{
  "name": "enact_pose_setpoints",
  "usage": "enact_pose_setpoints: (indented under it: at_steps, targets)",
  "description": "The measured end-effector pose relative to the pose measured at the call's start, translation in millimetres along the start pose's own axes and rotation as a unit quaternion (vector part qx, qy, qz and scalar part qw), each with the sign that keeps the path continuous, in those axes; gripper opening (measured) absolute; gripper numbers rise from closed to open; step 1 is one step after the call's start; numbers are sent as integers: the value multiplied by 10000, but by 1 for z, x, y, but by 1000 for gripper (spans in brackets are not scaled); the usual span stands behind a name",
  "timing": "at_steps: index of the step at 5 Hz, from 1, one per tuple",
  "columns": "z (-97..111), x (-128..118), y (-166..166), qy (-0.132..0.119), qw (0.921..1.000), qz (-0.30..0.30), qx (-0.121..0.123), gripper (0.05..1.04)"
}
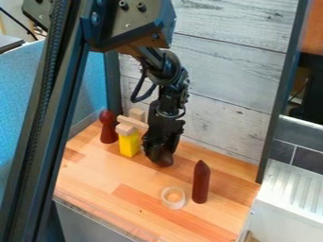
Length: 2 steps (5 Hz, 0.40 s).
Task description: Place the ball on top of the ring
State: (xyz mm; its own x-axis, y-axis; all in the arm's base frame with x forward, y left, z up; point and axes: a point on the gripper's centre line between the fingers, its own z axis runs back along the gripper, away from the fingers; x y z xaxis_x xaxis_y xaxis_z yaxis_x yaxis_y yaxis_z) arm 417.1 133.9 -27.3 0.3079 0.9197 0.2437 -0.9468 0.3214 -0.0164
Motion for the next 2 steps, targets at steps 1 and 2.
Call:
enact_pose_setpoints:
  at_steps: [1,2]
  targets:
    - [1,0,5,14,9999,18,161,709]
    - [-1,-7,10,152,9996,-116,223,709]
